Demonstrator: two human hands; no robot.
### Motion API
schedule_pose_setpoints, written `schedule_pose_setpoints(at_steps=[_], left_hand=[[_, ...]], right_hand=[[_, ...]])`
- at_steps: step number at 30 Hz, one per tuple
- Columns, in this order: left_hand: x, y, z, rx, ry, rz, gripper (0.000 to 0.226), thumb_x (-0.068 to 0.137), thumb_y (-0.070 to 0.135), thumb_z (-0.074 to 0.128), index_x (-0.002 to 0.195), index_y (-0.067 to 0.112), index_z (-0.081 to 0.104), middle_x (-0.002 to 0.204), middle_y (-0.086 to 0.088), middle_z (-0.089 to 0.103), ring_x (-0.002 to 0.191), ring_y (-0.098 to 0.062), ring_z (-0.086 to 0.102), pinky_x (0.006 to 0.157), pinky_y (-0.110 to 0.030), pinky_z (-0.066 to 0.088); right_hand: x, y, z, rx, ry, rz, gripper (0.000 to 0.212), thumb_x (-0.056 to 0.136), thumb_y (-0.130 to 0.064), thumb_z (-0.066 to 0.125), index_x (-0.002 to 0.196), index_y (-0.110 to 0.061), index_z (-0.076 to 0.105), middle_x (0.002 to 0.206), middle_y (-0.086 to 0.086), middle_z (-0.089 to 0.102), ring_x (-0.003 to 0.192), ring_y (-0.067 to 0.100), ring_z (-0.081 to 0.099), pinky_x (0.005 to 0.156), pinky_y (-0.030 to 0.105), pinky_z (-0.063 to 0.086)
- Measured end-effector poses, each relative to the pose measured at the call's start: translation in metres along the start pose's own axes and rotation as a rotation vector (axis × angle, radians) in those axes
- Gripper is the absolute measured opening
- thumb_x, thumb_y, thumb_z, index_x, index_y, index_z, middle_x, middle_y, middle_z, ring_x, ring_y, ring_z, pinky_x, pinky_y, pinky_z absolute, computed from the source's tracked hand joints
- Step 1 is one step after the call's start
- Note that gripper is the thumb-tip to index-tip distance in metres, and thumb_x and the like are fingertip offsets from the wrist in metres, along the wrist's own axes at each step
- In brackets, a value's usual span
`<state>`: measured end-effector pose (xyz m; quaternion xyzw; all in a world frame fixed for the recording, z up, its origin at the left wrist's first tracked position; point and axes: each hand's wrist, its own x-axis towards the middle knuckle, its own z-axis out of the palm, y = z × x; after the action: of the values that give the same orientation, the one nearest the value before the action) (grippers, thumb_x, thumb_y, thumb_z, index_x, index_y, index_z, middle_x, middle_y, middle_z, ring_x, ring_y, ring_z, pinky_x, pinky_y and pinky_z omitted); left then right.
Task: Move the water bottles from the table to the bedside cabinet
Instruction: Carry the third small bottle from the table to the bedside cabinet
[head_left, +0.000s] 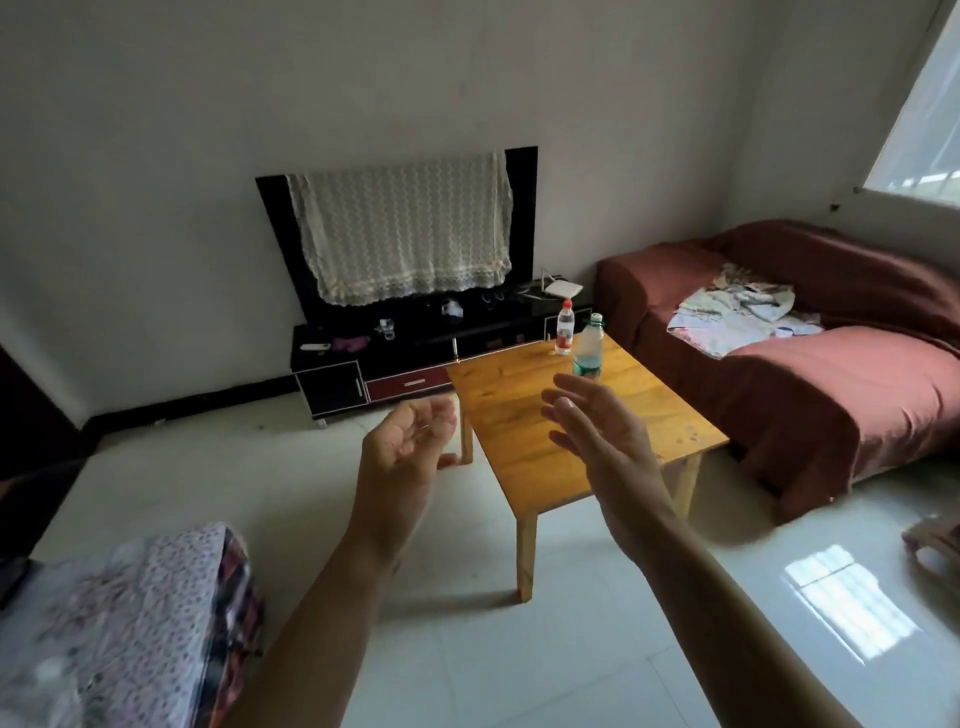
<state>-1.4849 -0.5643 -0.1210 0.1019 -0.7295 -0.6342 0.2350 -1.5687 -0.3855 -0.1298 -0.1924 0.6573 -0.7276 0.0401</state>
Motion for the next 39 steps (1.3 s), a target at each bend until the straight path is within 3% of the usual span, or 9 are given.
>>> schedule_pose_setpoints(at_steps=[5,9,13,18,24,27,32,37,39], left_hand=[[0.078,-0.033,-0.024,-0.011,0.037,-0.029,0.043,0.085,0.05,0.053,0.113,0.02,0.066,0.109,0.009,0.069,0.098,-0.001,0.066,0.083,-0.032,0.059],[0.143,-0.06,-0.05,-0.05,0.029,-0.025,0.028,0.093,0.043,0.057,0.112,0.023,0.066,0.108,0.009,0.069,0.101,-0.004,0.066,0.084,-0.032,0.06],[0.218,-0.071,-0.08,-0.096,-0.002,-0.026,0.025,0.096,0.038,0.057,0.112,0.021,0.066,0.106,0.008,0.07,0.101,-0.006,0.066,0.085,-0.034,0.06],[0.302,-0.085,-0.113,-0.133,-0.025,-0.009,0.025,0.096,0.041,0.056,0.111,0.024,0.066,0.107,0.01,0.07,0.1,-0.002,0.066,0.084,-0.031,0.059],[0.364,-0.112,-0.138,-0.153,-0.008,-0.053,0.025,0.098,0.031,0.055,0.114,0.017,0.067,0.111,0.003,0.071,0.106,-0.009,0.066,0.086,-0.033,0.059],[0.408,-0.122,-0.141,-0.164,0.022,-0.069,0.022,0.099,0.026,0.055,0.113,0.015,0.068,0.111,0.0,0.071,0.105,-0.011,0.067,0.088,-0.036,0.059],[0.476,-0.14,-0.126,-0.117,-0.042,-0.052,0.03,0.092,0.04,0.06,0.112,0.019,0.068,0.109,0.007,0.072,0.106,-0.007,0.067,0.086,-0.032,0.058],[0.565,-0.159,-0.124,-0.067,-0.009,-0.041,0.024,0.097,0.029,0.057,0.113,0.016,0.069,0.106,0.009,0.073,0.104,-0.005,0.067,0.085,-0.028,0.058],[0.604,-0.162,-0.123,-0.055,0.009,-0.055,0.023,0.097,0.026,0.057,0.113,0.014,0.069,0.109,0.005,0.073,0.105,-0.006,0.067,0.084,-0.028,0.059]], right_hand=[[0.078,0.025,0.031,-0.028,-0.018,0.007,0.05,0.084,-0.042,0.061,0.13,-0.023,0.06,0.125,0.001,0.069,0.118,0.013,0.067,0.096,0.027,0.057],[0.139,0.046,0.072,-0.068,-0.015,-0.004,0.054,0.085,-0.042,0.06,0.133,-0.019,0.059,0.128,0.002,0.068,0.121,0.016,0.066,0.096,0.027,0.057],[0.205,0.045,0.118,-0.111,0.007,-0.029,0.055,0.084,-0.044,0.061,0.133,-0.02,0.059,0.126,0.003,0.069,0.118,0.015,0.067,0.087,0.024,0.058],[0.281,0.056,0.16,-0.115,0.038,-0.062,0.042,0.094,-0.029,0.061,0.134,-0.016,0.058,0.124,0.004,0.07,0.114,0.014,0.068,0.087,0.023,0.057],[0.339,0.085,0.188,-0.107,0.057,-0.021,0.053,0.084,-0.04,0.06,0.133,-0.019,0.058,0.123,0.001,0.069,0.116,0.013,0.067,0.092,0.023,0.057],[0.377,0.097,0.195,-0.083,0.052,-0.029,0.052,0.084,-0.039,0.06,0.132,-0.019,0.058,0.122,0.002,0.069,0.113,0.009,0.068,0.089,0.02,0.056],[0.458,0.124,0.198,-0.03,0.086,-0.023,0.036,0.096,-0.026,0.059,0.131,-0.021,0.058,0.125,0.003,0.069,0.117,0.013,0.067,0.095,0.026,0.056],[0.551,0.154,0.211,0.015,0.07,-0.034,0.047,0.09,-0.04,0.061,0.133,-0.021,0.059,0.125,0.0,0.069,0.118,0.012,0.067,0.097,0.03,0.056],[0.588,0.163,0.213,0.019,0.061,-0.015,0.042,0.094,-0.035,0.06,0.133,-0.021,0.059,0.124,-0.001,0.07,0.117,0.011,0.067,0.098,0.03,0.056]])
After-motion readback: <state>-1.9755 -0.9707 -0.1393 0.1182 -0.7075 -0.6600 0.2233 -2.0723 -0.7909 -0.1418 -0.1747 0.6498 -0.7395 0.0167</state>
